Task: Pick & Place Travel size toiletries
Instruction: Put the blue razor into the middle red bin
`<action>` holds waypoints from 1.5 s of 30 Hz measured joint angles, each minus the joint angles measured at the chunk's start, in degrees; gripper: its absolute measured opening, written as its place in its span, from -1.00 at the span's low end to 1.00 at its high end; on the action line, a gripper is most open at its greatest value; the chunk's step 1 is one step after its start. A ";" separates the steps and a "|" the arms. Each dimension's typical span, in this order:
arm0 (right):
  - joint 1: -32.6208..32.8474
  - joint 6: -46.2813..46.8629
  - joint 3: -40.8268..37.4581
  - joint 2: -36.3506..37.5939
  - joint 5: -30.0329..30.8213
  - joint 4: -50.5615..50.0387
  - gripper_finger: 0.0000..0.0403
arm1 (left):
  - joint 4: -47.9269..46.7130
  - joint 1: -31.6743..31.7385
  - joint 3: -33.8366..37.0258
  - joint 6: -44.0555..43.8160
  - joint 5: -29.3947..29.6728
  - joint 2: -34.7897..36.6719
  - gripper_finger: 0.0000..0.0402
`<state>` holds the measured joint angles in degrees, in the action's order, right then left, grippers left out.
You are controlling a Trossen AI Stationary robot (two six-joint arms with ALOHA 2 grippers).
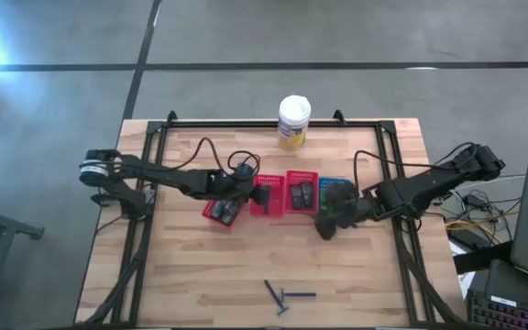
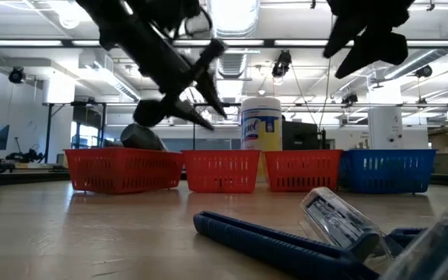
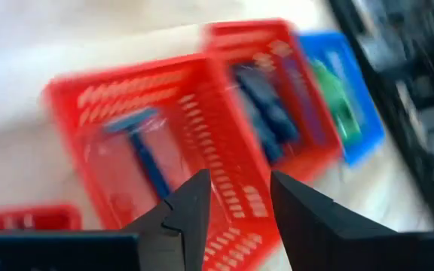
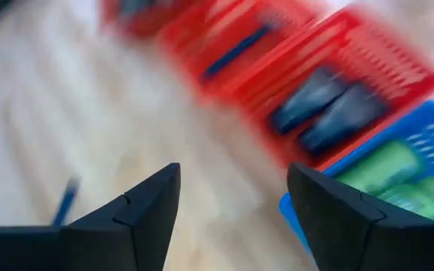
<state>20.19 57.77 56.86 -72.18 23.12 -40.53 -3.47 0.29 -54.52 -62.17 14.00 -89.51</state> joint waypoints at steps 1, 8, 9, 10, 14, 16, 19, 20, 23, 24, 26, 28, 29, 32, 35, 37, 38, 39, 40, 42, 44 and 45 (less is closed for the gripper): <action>0.62 -2.88 0.01 -0.23 -2.96 0.08 0.19 | -0.07 -0.73 -0.23 5.89 -0.06 0.73 -0.28; 6.25 -23.11 0.02 -6.91 -12.66 0.49 0.28 | 0.11 -8.77 -1.90 44.50 -2.53 6.45 -0.28; 6.86 -25.81 0.02 -8.50 -12.73 0.74 0.30 | 0.06 -9.58 -1.87 46.40 -2.55 6.96 -0.28; 7.38 -28.00 0.02 -9.98 -12.90 1.14 0.31 | -0.02 -10.22 -1.77 47.43 -2.57 7.51 -0.28; 9.62 -31.21 0.00 -15.12 -15.27 4.85 0.36 | -0.85 -11.42 -1.62 45.61 -2.43 8.86 -0.28; 11.27 -31.18 0.11 -17.43 -16.68 7.80 0.37 | -2.21 -11.81 -1.60 42.59 -2.39 9.45 -0.28; 14.89 -30.83 1.40 -20.85 -17.16 11.42 0.38 | -5.24 -12.55 -1.55 38.01 -2.40 10.86 -0.28; 16.00 -30.05 2.36 -22.03 -17.18 12.05 0.38 | -6.50 -12.85 -1.55 37.48 -2.39 11.19 -0.28; 18.75 -24.70 6.17 -26.16 -17.04 12.87 0.36 | -10.00 -13.54 -1.47 38.28 -2.40 11.56 -0.28; 19.43 -23.16 7.78 -27.89 -16.25 12.87 0.35 | -10.78 -13.65 -1.47 38.99 -2.46 11.63 -0.28; 20.57 -21.19 11.04 -31.49 -14.70 12.86 0.32 | -11.61 -13.66 -1.42 40.22 -2.44 11.71 -0.28; 21.15 -19.00 14.38 -35.35 -14.12 12.39 0.30 | -12.07 -13.66 -1.42 40.65 -2.53 11.77 -0.28; 21.26 -17.97 16.02 -37.25 -14.32 11.92 0.28 | -12.18 -13.70 -1.42 40.63 -2.76 11.78 -0.28; 21.53 -16.96 20.94 -42.78 -15.82 8.14 0.25 | -12.10 -14.31 -1.42 40.78 -5.12 12.09 -0.28; 21.45 -13.48 25.80 -47.08 -15.63 3.41 0.20 | -12.20 -15.39 -1.42 41.92 -6.35 12.22 -0.28; 21.26 -12.19 28.44 -49.31 -15.40 1.50 0.16 | -12.75 -16.13 -1.40 42.91 -6.60 12.41 -0.28; 21.15 -11.83 29.42 -50.21 -15.48 0.72 0.13 | -12.86 -16.46 -1.40 43.12 -6.62 12.51 -0.28; 21.13 -11.44 30.41 -50.92 -15.45 -0.12 0.09 | -13.18 -16.77 -1.40 43.23 -6.62 12.68 -0.28; 21.11 -11.15 31.22 -51.53 -15.54 -0.64 0.04 | -13.66 -17.09 -1.40 43.23 -6.65 12.73 -0.28; 20.83 -10.57 32.08 -52.43 -16.39 -0.75 -0.08 | -14.76 -17.68 -1.40 43.14 -6.67 12.91 -0.28; 20.66 -9.11 32.30 -52.70 -16.76 -0.66 -0.24 | -16.28 -18.35 -1.38 43.10 -6.67 13.20 -0.28; 20.53 -8.23 32.30 -52.67 -16.81 -0.63 -0.34 | -16.86 -18.71 -1.38 43.07 -6.70 13.44 -0.28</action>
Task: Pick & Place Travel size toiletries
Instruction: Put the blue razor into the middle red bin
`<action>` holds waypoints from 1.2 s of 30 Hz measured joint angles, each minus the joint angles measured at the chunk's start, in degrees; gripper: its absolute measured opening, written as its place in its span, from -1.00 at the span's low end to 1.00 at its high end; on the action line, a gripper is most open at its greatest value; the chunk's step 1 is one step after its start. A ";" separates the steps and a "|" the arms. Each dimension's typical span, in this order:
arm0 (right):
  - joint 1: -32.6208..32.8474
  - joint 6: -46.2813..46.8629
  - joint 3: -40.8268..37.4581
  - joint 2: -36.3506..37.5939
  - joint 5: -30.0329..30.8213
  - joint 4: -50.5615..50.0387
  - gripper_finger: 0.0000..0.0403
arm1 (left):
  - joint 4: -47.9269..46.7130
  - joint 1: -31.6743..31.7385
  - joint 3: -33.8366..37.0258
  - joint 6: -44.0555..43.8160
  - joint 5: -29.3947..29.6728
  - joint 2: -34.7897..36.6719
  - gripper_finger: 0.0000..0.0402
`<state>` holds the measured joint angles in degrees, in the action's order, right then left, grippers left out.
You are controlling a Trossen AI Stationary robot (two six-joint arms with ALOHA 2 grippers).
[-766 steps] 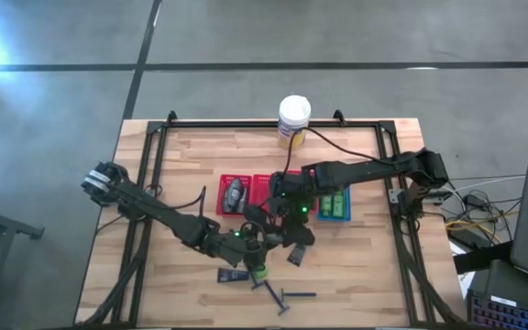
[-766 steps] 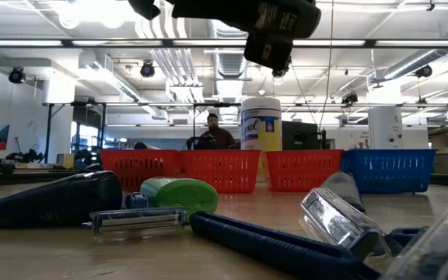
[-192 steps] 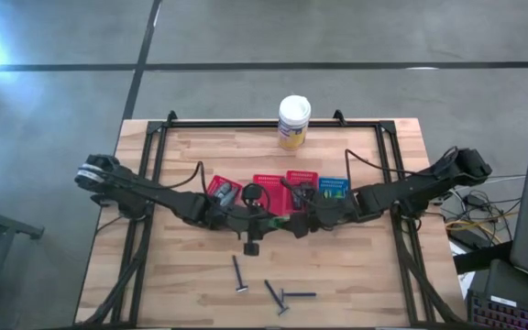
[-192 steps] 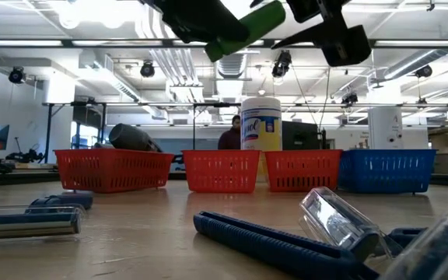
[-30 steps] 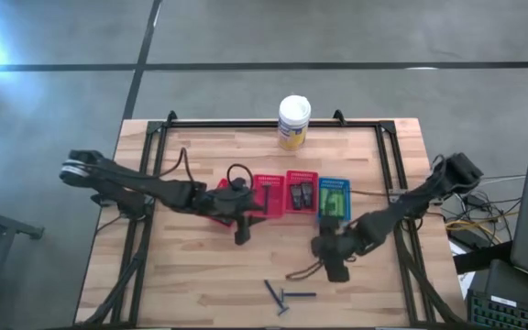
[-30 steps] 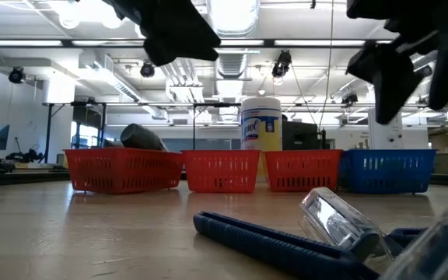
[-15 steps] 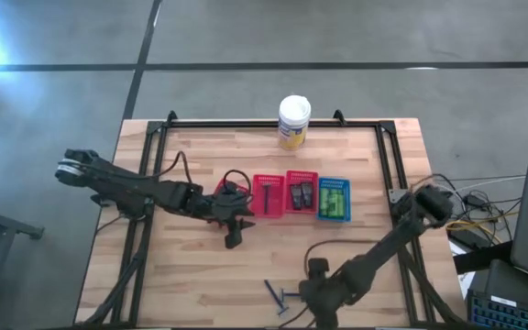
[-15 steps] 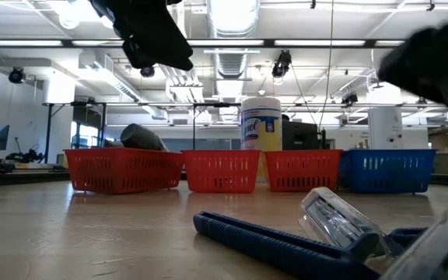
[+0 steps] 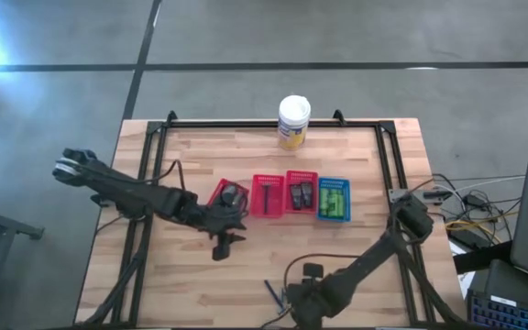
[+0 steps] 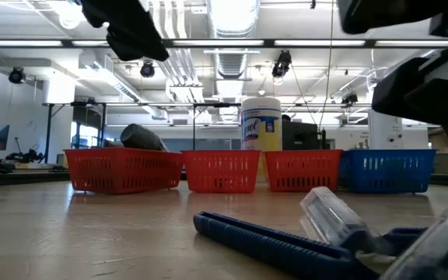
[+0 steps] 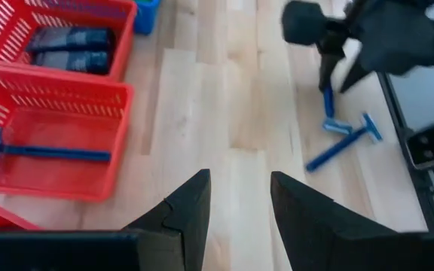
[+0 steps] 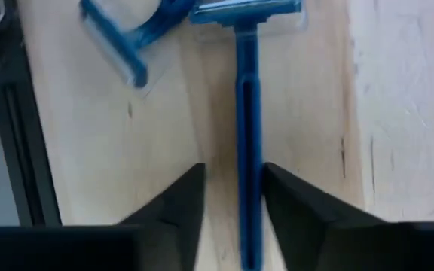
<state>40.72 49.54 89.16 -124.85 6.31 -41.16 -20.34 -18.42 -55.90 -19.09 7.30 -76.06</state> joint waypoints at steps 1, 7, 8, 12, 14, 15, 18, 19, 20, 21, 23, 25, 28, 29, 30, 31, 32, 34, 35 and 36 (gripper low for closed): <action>-0.15 0.97 -0.04 0.04 -0.02 0.02 -0.43 | -0.65 -0.43 0.00 -0.02 -0.24 0.29 -0.28; -1.45 8.16 -0.34 1.76 -0.58 -0.11 -0.89 | -2.50 -3.36 0.00 1.38 -0.54 2.66 -0.28; -1.69 9.77 -0.45 2.39 -0.75 -0.31 -0.89 | -2.70 -4.15 0.01 2.53 -0.54 3.22 -0.28; -2.97 14.82 -0.49 7.73 -0.32 -0.22 -0.87 | -2.24 -8.23 0.65 9.36 -0.51 5.06 -0.28; -4.17 17.31 -0.55 10.90 0.29 0.49 -0.89 | -0.88 -10.53 1.47 13.40 -0.45 5.30 -0.28; -4.88 18.62 -0.85 12.39 1.03 0.62 -0.89 | -0.11 -11.72 1.93 15.42 -0.31 5.27 -0.28; -7.85 23.41 -1.95 16.81 3.59 2.93 -0.89 | 2.29 -15.30 2.83 21.96 6.07 4.04 -0.28; -9.22 25.30 -2.32 18.16 3.56 4.64 -0.89 | 3.45 -16.50 2.84 24.30 10.22 3.44 -0.28; -10.60 26.95 -2.69 19.51 3.05 6.67 -0.89 | 4.85 -17.61 2.84 26.82 15.49 3.02 -0.28; -11.81 28.53 -3.21 20.68 2.32 8.80 -0.89 | 6.64 -18.77 2.86 29.61 21.27 2.57 -0.28; -14.10 31.93 -4.29 21.68 1.20 11.87 -0.89 | 12.12 -20.53 2.85 36.12 31.73 1.75 -0.28; -15.91 34.12 -5.35 21.99 -0.34 13.68 -0.89 | 16.22 -21.90 2.84 43.13 38.26 0.98 -0.27; -18.15 35.47 -5.61 22.31 -2.00 15.26 -0.88 | 18.38 -22.20 2.80 49.79 39.14 -0.04 -0.23; -18.72 35.56 -5.57 22.55 -2.59 15.60 -0.88 | 18.36 -22.13 2.80 50.68 39.29 -0.53 -0.21; -19.29 35.63 -5.42 22.68 -3.16 16.09 -0.88 | 18.08 -22.10 2.80 51.35 39.39 -0.99 -0.19; -19.71 35.72 -5.35 22.68 -3.31 17.30 -0.88 | 17.52 -22.05 2.83 52.10 39.76 -1.46 -0.17; -20.13 36.00 -5.31 22.68 -3.35 18.48 -0.88 | 17.91 -21.85 2.89 52.69 40.09 -2.10 -0.14; -20.97 36.37 -5.33 22.68 -3.38 20.68 -0.88 | 19.63 -21.33 2.80 54.56 40.57 -3.29 -0.10; -21.34 36.76 -5.32 22.68 -3.40 22.04 -0.88 | 19.88 -21.17 2.71 55.55 41.51 -3.90 -0.08; -21.67 37.06 -5.30 22.68 -3.43 22.98 -0.88 | 20.53 -20.85 2.56 56.69 42.58 -4.65 -0.07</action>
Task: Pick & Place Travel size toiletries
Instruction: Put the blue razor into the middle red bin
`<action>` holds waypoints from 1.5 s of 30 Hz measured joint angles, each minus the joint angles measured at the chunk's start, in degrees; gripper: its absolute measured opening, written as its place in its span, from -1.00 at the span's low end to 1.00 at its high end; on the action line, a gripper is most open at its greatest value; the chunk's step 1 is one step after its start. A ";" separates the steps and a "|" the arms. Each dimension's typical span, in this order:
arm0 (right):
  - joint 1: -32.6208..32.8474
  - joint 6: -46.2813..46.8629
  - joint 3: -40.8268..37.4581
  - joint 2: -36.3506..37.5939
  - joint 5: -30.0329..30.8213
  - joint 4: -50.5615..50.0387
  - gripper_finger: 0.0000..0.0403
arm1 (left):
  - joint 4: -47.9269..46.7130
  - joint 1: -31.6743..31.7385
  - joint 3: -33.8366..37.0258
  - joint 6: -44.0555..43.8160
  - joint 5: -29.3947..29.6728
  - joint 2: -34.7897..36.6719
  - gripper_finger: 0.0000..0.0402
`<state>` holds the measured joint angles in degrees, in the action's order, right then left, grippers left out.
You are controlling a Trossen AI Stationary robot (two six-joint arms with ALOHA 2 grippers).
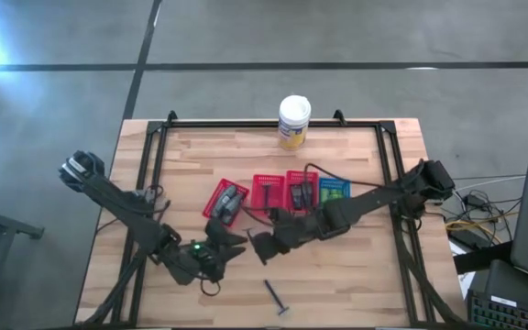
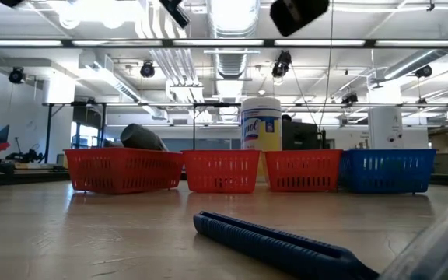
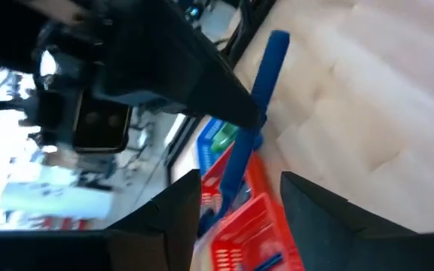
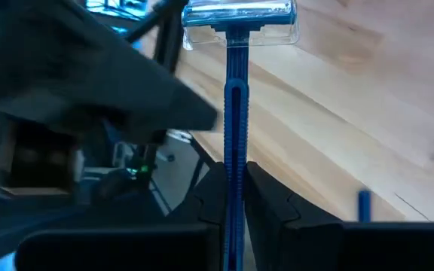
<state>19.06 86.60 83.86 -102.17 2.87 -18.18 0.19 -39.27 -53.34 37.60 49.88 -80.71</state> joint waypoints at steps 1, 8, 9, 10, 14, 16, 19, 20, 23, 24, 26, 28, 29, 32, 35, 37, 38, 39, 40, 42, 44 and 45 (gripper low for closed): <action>-0.29 0.06 0.01 0.00 -0.10 0.61 -0.88 | 0.48 0.44 -0.24 1.01 0.73 -0.73 -0.05; -0.84 1.02 0.01 0.00 -1.33 2.96 -0.88 | 1.21 2.64 -0.84 3.26 1.77 -3.48 -0.04; -0.84 1.03 0.01 0.00 -1.46 2.95 -0.88 | 1.72 2.82 -0.90 3.24 1.67 -3.69 -0.05; -0.85 1.02 0.01 0.00 -1.49 2.94 -0.88 | 1.88 3.03 -0.94 3.28 1.64 -3.86 -0.05; -0.88 0.82 0.01 0.00 -1.70 2.53 -0.88 | 2.56 3.54 -1.29 4.84 1.44 -4.21 -0.13; -0.90 0.41 0.01 0.00 -2.43 2.24 -0.88 | 2.52 3.71 -1.29 5.89 0.60 -4.28 -0.21; -1.08 0.11 0.01 0.00 -3.07 2.08 -0.88 | 2.57 3.93 -1.29 7.79 -0.57 -4.28 -0.35; -1.17 0.13 0.00 0.00 -3.20 2.01 -0.88 | 2.64 3.94 -1.29 8.42 -0.80 -4.28 -0.39; -1.45 0.19 -0.01 0.00 -3.39 2.02 -0.88 | 2.84 3.94 -1.29 9.88 -1.19 -4.28 -0.49; -1.57 0.11 -0.01 0.00 -3.41 2.02 -0.88 | 2.96 3.94 -1.29 10.35 -1.27 -4.28 -0.52; -1.79 0.04 -0.01 0.00 -3.41 2.06 -0.88 | 3.29 3.96 -1.29 10.61 -1.47 -4.28 -0.56; -1.96 0.03 -0.01 0.05 -3.41 2.09 -0.88 | 3.30 3.96 -1.39 10.61 -1.62 -4.28 -0.59; -1.97 0.03 -0.01 0.12 -3.41 2.09 -0.88 | 3.30 3.96 -1.40 10.72 -1.77 -4.28 -0.61; -1.95 0.03 -0.01 0.30 -3.41 2.08 -0.88 | 3.31 3.94 -1.60 10.77 -2.28 -4.28 -0.68; -1.95 0.22 -0.03 0.65 -3.41 1.90 -0.85 | 3.17 3.92 -1.68 10.78 -2.42 -4.28 -0.76; -1.94 0.20 -0.03 0.99 -3.36 1.84 -0.80 | 3.27 3.92 -1.87 10.80 -2.34 -4.26 -0.79; -1.93 0.18 -0.05 1.31 -3.26 1.71 -0.77 | 3.31 3.92 -1.94 10.78 -2.22 -4.23 -0.79; -1.93 0.16 -0.05 1.49 -3.05 1.63 -0.73 | 3.30 3.92 -2.02 10.76 -2.10 -4.23 -0.79; -1.93 0.09 -0.05 1.84 -2.87 1.58 -0.69 | 3.10 3.92 -2.03 10.72 -2.18 -4.21 -0.79; -1.88 -0.15 -0.05 2.93 -2.15 1.08 -0.60 | 2.18 3.90 -1.87 10.20 -2.48 -4.22 -0.79; -1.47 -0.41 -0.01 4.66 0.43 -1.41 -0.50 | 0.63 4.08 -1.75 8.55 -2.49 -4.30 -0.79; -1.17 -0.92 0.01 5.52 1.94 -3.31 -0.44 | -0.16 4.26 -1.75 7.34 -2.44 -4.30 -0.79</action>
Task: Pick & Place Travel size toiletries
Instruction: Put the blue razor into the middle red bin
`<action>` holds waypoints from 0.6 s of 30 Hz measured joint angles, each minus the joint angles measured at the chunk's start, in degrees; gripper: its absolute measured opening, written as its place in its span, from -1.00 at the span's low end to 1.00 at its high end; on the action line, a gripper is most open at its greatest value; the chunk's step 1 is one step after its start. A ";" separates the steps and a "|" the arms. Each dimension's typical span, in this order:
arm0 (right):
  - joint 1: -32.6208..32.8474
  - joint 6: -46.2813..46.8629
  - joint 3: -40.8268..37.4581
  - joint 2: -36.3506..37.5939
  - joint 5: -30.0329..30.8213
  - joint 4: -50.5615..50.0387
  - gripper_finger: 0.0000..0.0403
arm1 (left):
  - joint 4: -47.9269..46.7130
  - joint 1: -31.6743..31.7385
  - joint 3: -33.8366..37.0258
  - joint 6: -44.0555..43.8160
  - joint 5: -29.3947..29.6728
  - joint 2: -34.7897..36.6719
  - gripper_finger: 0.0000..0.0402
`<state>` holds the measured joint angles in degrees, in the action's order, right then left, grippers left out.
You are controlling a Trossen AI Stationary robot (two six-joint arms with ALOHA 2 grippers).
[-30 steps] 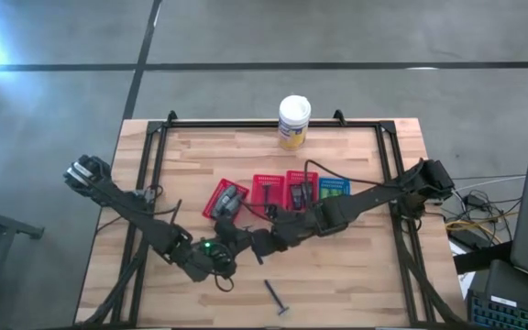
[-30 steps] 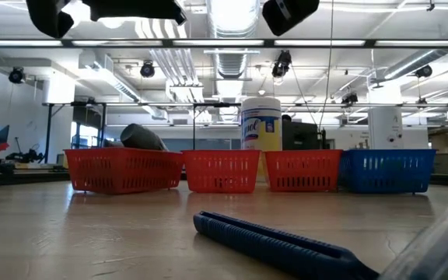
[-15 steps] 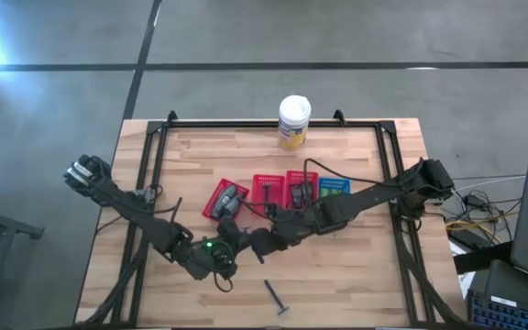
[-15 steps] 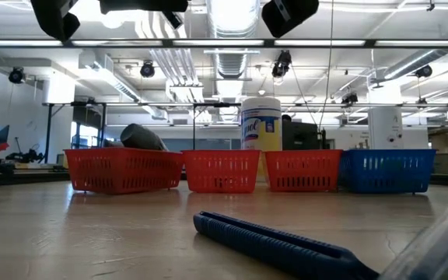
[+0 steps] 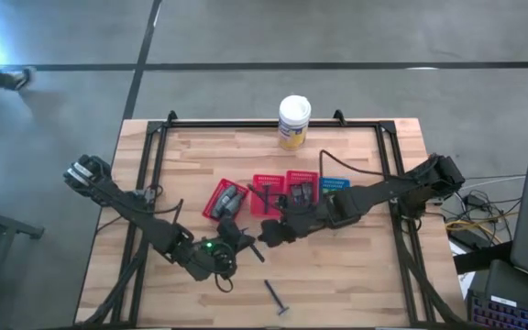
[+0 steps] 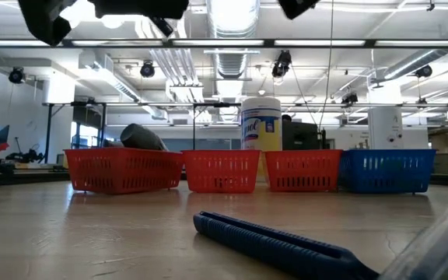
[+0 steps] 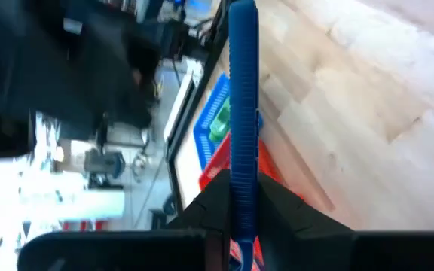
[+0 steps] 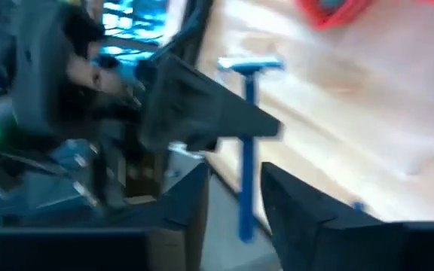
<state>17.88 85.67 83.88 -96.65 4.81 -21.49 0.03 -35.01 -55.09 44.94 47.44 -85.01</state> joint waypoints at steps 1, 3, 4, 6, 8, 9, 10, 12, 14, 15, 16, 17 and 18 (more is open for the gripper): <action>0.32 -0.57 0.00 0.97 1.41 -2.17 -0.39 | -0.78 0.18 0.00 -1.42 0.20 0.00 -0.79; 1.10 -1.08 0.00 2.99 4.72 -7.45 -0.28 | -2.61 0.65 0.10 -3.40 0.13 0.00 -0.79; 1.58 -1.23 0.00 4.33 6.62 -10.58 -0.23 | -2.64 1.05 0.45 -3.64 -0.36 0.00 -0.79; 2.48 -1.03 0.00 7.02 10.75 -16.73 -0.13 | -2.43 2.45 1.25 -2.09 -2.58 0.00 -0.79; 3.25 -0.47 -0.11 9.78 12.99 -23.11 -0.05 | -2.38 5.35 2.02 0.06 -7.74 0.00 -0.79; 3.55 -0.23 -0.35 10.93 13.38 -25.49 -0.01 | -2.64 7.68 2.20 0.08 -10.78 -0.26 -0.79; 3.72 0.11 -0.60 12.02 13.43 -27.52 0.02 | -2.47 10.47 2.21 -1.60 -13.39 -0.60 -0.79; 4.19 0.55 -0.98 14.17 13.48 -31.93 0.05 | -4.66 16.83 1.48 -9.56 -16.30 -1.32 -0.79; 4.56 0.48 -1.07 16.33 14.94 -34.67 0.07 | -11.09 23.81 -1.66 -23.81 -19.38 -1.70 -0.79; 4.81 0.46 -1.24 17.27 15.99 -36.11 0.07 | -15.29 27.32 -3.60 -32.99 -22.94 -1.70 -0.79; 4.99 0.51 -1.53 18.38 16.97 -37.23 0.07 | -18.71 30.99 -5.52 -43.17 -28.54 -1.62 -0.79; 5.13 0.69 -1.88 19.36 17.86 -37.59 0.06 | -19.79 34.61 -6.92 -53.30 -34.97 -1.50 -0.79; 5.33 0.76 -2.30 20.18 18.55 -37.73 0.04 | -19.26 37.51 -7.69 -62.41 -40.89 -1.30 -0.79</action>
<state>23.22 86.43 81.58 -76.47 23.36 -59.22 -19.23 2.50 -62.78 -17.46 6.55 -86.31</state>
